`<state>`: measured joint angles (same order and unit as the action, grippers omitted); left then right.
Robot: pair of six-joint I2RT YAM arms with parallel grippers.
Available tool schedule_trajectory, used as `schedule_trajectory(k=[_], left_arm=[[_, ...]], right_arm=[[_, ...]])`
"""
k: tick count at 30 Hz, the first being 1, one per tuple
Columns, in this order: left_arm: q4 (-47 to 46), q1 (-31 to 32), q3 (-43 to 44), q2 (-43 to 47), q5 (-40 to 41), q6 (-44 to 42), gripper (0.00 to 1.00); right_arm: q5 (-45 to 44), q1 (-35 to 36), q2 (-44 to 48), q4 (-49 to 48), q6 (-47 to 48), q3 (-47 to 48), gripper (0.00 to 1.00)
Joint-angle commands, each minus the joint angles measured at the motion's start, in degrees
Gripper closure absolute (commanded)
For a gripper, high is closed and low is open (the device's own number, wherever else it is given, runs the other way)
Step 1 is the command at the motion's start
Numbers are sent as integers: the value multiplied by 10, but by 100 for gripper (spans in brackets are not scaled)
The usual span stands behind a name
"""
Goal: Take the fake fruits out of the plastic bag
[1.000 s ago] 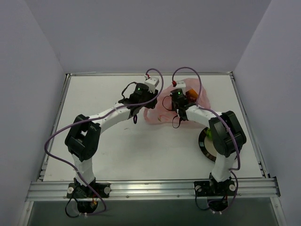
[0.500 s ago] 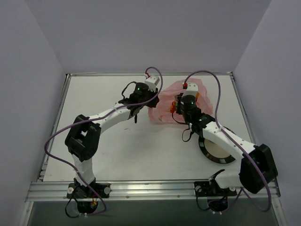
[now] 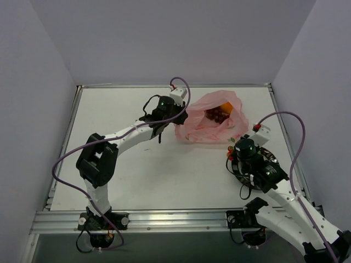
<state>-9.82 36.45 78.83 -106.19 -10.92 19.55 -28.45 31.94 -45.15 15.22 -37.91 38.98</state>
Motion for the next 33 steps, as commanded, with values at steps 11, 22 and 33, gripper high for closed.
schedule_trajectory(k=[11, 22, 33], left_arm=[[-19, 13, 3, 35, 14, -11, 92], [-16, 13, 10, 23, 8, -7, 92], [-22, 13, 7, 23, 2, 0, 92]], right_arm=[[-136, 5, 61, 210, -299, -55, 100], [-162, 8, 81, 227, -329, -58, 50], [51, 24, -18, -130, 27, -20, 93]])
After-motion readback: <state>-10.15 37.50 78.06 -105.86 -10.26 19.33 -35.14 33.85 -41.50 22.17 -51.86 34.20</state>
